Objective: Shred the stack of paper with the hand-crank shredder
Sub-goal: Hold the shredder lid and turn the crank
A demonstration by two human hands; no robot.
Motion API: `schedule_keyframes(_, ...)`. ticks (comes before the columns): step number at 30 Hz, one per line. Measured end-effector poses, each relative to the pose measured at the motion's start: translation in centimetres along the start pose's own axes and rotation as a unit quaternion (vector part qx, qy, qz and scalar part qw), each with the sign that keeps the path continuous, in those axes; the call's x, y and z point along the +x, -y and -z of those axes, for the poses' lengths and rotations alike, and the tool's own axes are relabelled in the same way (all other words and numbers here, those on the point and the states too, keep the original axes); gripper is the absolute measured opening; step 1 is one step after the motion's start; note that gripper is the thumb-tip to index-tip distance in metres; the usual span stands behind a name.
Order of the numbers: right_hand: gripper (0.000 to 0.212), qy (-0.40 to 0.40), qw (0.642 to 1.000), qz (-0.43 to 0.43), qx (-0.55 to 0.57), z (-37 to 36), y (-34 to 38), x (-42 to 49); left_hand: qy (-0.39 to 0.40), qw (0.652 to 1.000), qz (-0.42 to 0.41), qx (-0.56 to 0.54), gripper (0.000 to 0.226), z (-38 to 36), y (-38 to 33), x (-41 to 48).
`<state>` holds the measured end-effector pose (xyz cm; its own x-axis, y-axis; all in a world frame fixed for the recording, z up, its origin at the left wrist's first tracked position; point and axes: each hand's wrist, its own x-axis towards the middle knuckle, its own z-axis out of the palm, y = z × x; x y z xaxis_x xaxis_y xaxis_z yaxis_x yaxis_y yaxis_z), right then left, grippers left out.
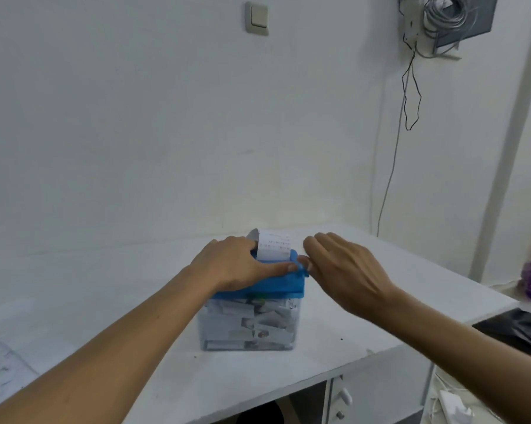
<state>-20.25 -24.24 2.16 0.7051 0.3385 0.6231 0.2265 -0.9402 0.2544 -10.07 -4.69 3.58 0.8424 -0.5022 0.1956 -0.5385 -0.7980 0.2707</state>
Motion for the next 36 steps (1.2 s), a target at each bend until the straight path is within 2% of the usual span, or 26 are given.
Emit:
schedule_keyframes(1, 0.022, -0.031, 0.999, -0.020, 0.024, -0.6, -0.5, 0.7, -0.001, 1.000, -0.001, -0.005, 0.106, 0.0, 0.0, 0.0)
schedule_keyframes(3, 0.023, -0.035, 0.995, -0.082, 0.055, -1.6, -1.6, 3.6, -0.005, 1.000, 0.007, -0.020, 0.102, 0.1, 0.1, 0.0)
schedule_keyframes(6, 0.033, 0.052, 0.983, -0.101, 0.144, -3.4, -3.8, 6.8, -0.002, 1.000, 0.009, -0.013, 0.102, 0.1, 0.2, 0.1)
schedule_keyframes(10, 0.032, 0.181, 0.931, -0.170, 0.266, -5.7, -5.0, 8.2, -0.006, 1.000, -0.003, -0.004, 0.095, -0.1, 0.2, 0.2)
schedule_keyframes(12, 0.028, 0.232, 0.884, -0.228, 0.335, -6.4, -4.7, 8.1, -0.003, 1.000, -0.012, -0.002, 0.092, -0.1, 0.2, 0.0)
schedule_keyframes(14, 0.031, 0.263, 0.813, -0.294, 0.428, -7.6, -4.4, 7.5, 0.005, 0.999, -0.030, 0.017, 0.089, 0.0, 0.2, 0.0)
schedule_keyframes(18, 0.026, 0.397, 0.682, -0.355, 0.501, -9.2, -4.1, 5.7, 0.014, 0.998, -0.047, 0.044, 0.082, 0.5, 0.1, -0.2)
schedule_keyframes(20, 0.023, 0.407, 0.660, -0.369, 0.512, -9.4, -3.9, 5.1, 0.009, 0.997, -0.045, 0.055, 0.080, 0.3, 0.1, -0.3)
schedule_keyframes(22, 0.019, 0.342, 0.699, -0.389, 0.493, -9.2, -3.6, 4.7, 0.000, 0.997, -0.042, 0.061, 0.078, 0.2, 0.0, -0.3)
schedule_keyframes(25, 0.018, 0.156, 0.788, -0.394, 0.447, -10.2, -1.7, 2.6, -0.006, 0.997, -0.043, 0.067, 0.076, 0.3, -0.1, -0.2)
schedule_keyframes(28, 0.023, 0.018, 0.831, -0.356, 0.426, -10.6, 0.2, -0.6, -0.001, 0.996, -0.045, 0.071, 0.081, 0.2, -0.1, -0.1)
schedule_keyframes(30, 0.018, 0.028, 0.859, -0.307, 0.409, -10.0, -0.2, -1.1, -0.001, 0.996, -0.047, 0.075, 0.082, 0.2, 0.0, -0.1)
schedule_keyframes(32, 0.009, 0.101, 0.895, -0.259, 0.349, -9.0, -1.0, -0.8, -0.002, 0.996, -0.045, 0.078, 0.082, 0.3, -0.1, -0.2)
schedule_keyframes(34, 0.027, 0.179, 0.922, -0.210, 0.270, -8.2, -1.4, -0.4, -0.008, 0.996, -0.046, 0.077, 0.079, 0.4, -0.1, -0.2)
schedule_keyframes(36, 0.041, 0.230, 0.924, -0.186, 0.244, -7.7, -1.1, -0.5, -0.015, 0.996, -0.041, 0.079, 0.074, 0.3, -0.3, -0.3)
